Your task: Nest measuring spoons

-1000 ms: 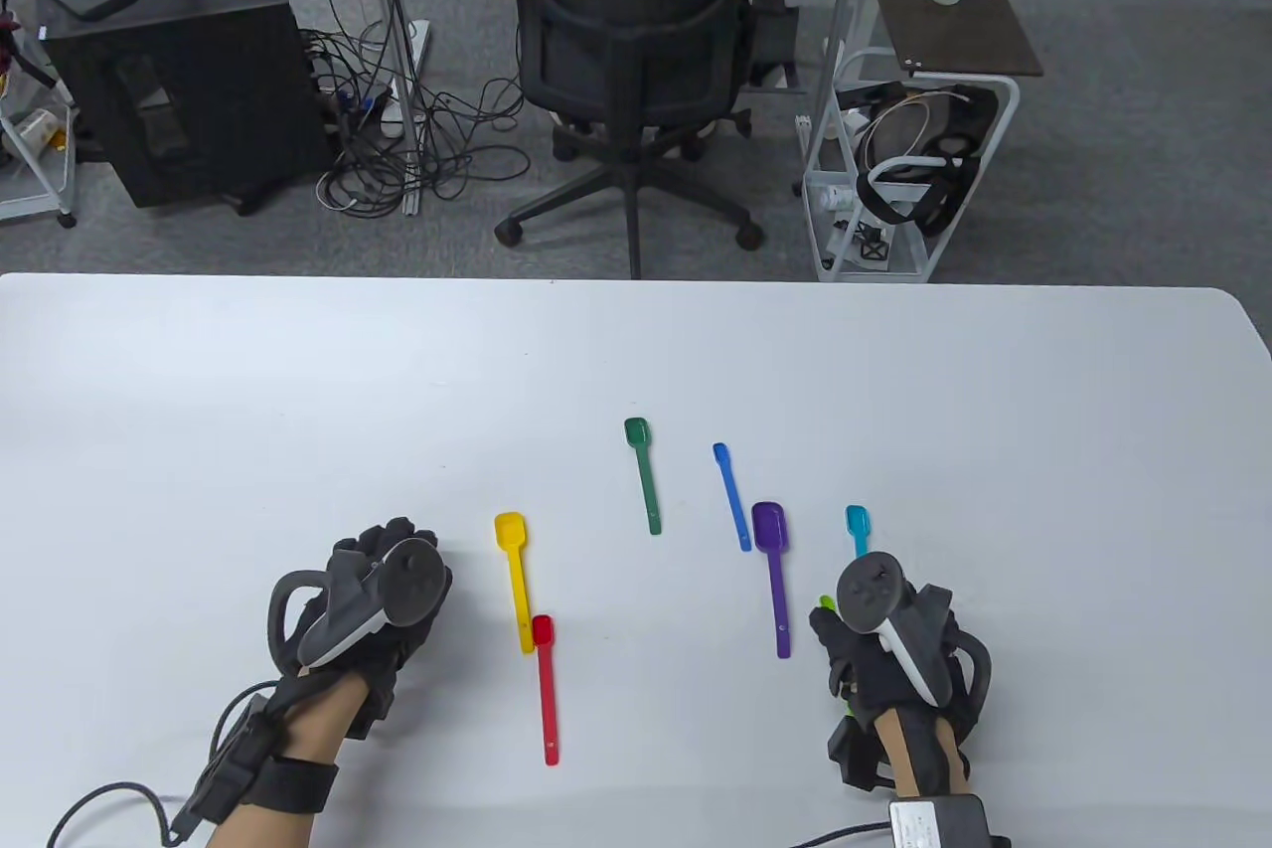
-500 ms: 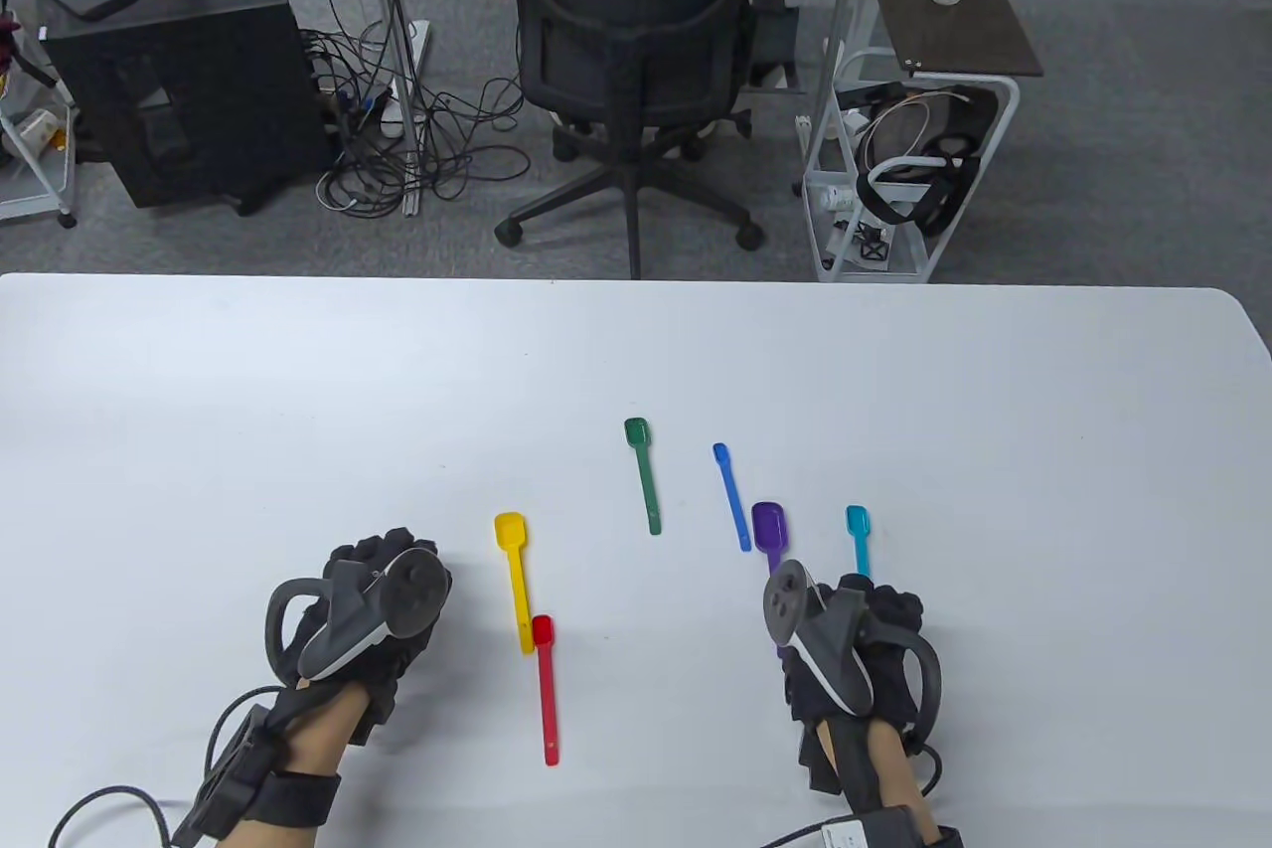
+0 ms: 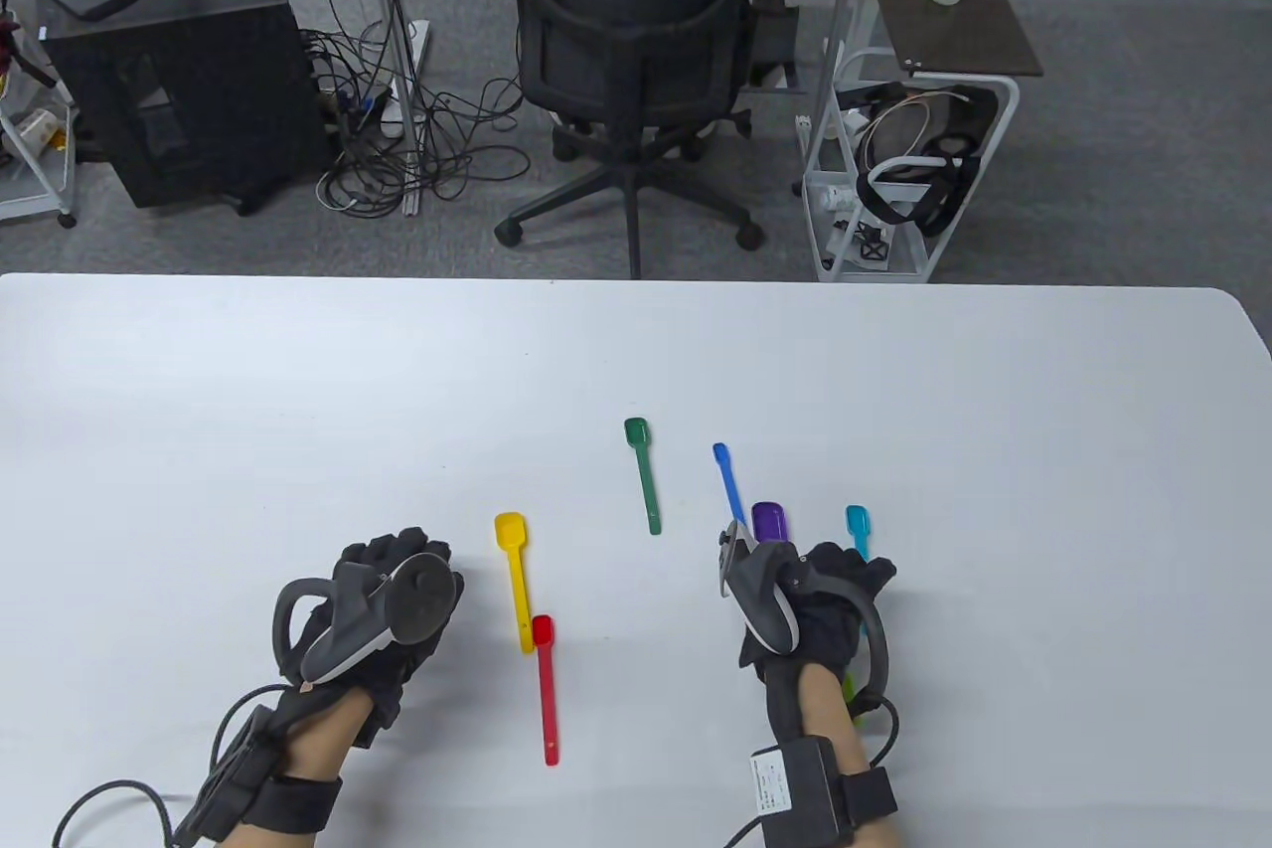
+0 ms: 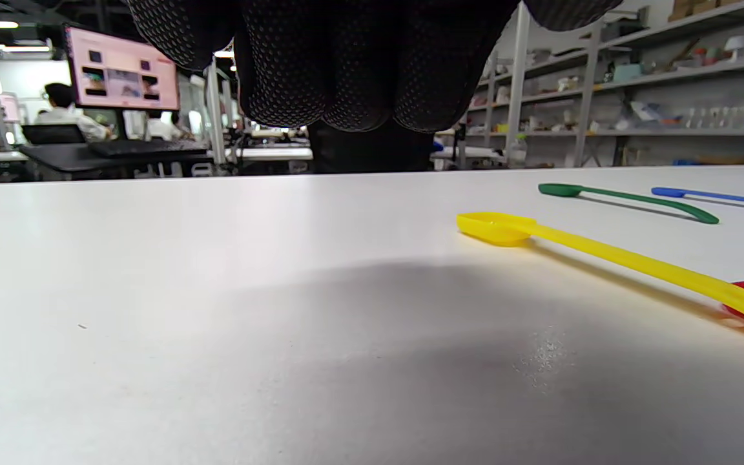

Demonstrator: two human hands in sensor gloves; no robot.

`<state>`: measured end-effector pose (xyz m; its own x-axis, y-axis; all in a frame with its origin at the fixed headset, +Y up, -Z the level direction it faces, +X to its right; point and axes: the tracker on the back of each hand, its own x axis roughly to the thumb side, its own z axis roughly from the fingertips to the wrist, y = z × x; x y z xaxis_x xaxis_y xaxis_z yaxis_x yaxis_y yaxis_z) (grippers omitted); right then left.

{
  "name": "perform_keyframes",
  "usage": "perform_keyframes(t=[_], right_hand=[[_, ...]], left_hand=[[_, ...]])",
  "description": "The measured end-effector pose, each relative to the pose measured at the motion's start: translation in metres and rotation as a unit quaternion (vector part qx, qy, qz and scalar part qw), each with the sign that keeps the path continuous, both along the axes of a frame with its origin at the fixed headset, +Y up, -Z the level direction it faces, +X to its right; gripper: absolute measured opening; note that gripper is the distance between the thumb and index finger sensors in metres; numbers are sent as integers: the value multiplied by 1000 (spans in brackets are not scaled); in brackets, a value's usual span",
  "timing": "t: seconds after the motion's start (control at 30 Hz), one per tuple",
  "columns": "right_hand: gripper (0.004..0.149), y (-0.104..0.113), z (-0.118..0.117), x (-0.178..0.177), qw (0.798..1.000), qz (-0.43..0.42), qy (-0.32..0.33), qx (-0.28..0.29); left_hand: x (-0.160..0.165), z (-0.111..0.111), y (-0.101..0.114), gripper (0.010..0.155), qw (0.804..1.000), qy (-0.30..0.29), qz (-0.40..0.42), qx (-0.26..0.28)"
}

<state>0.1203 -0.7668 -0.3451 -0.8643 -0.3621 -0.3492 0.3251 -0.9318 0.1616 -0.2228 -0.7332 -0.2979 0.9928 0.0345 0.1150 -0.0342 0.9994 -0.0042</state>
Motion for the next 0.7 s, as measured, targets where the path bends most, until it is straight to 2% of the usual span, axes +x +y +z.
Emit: perform_keyframes(t=[0.03,0.1,0.17,0.2,0.3,0.4,0.5,0.57,0.7], right_hand=[[56,-4,-2,-1,1000,-14,-5,-24],[50,-7,-4,0,999,-27,-10,-30],[44,-5,-3,4,998,-53,-10,-9],[42,-5,-3,5,998,-63,-18,-17],[41,3,1,14,997,-69,-35,-6],[43,19,12,18,994,-99,-39,30],[43,29,25,7,988,-148,-10,49],[43,29,30,-11,984,-169,13,44],[43,24,33,-44,985,-159,55,29]], left_hand=[[1,-1,-1,58,1000,-1,-3,-3],[3,-1,-1,58,1000,-3,-7,-2],[5,-1,-2,58,1000,-5,-9,-5],[5,-1,-2,58,1000,-6,-9,-5],[7,-1,-2,58,1000,-9,-13,-4],[9,-2,-2,58,1000,-9,-14,-3],[12,-5,-6,65,1000,-1,-17,-5],[13,-7,-7,65,1000,1,-26,6],[14,-11,-13,65,999,7,-37,-9]])
